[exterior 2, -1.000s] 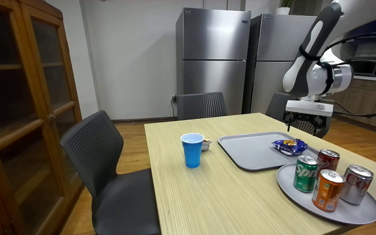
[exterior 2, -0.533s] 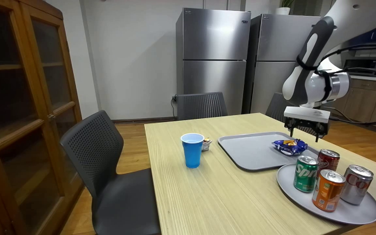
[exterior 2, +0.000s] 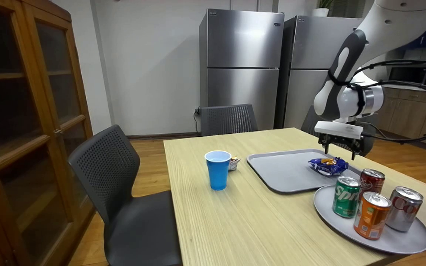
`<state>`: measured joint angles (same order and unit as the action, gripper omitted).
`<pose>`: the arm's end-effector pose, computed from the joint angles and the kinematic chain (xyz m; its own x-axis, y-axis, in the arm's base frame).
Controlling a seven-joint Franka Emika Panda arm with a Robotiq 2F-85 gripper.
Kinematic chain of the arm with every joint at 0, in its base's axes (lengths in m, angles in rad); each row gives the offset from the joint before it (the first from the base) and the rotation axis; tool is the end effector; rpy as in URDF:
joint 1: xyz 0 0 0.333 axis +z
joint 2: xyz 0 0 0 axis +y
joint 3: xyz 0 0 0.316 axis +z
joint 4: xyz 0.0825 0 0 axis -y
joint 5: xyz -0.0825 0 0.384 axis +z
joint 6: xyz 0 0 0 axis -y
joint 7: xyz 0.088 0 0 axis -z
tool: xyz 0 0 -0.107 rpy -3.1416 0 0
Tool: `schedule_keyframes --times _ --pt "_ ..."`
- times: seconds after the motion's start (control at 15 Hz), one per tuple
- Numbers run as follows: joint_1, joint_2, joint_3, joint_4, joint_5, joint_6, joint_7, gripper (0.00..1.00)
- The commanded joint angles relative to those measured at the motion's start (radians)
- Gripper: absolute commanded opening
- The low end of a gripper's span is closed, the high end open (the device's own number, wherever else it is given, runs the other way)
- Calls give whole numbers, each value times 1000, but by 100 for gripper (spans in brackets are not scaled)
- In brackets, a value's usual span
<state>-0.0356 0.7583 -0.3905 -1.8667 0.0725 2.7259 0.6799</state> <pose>0.5939 -0.2569 0.1473 0.4886 -0.8335 0.2581 -0.8705 -0.4856 0.0796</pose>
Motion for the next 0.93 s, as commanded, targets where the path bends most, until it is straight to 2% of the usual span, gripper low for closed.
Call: schedule_keyframes --times 0.0,0.4,0.47,0.53,0.6,0.87 --pt "-3 56 -5 105 8 -68 34 100" --pt "-16 111 4 195 2 -110 36 100" --pt "-17 118 5 206 1 -117 33 75" --pt "-19 125 7 215 0 -123 30 74" --pt "-19 132 6 224 -3 -129 29 68" --pt "-19 148 4 246 -6 -142 28 36"
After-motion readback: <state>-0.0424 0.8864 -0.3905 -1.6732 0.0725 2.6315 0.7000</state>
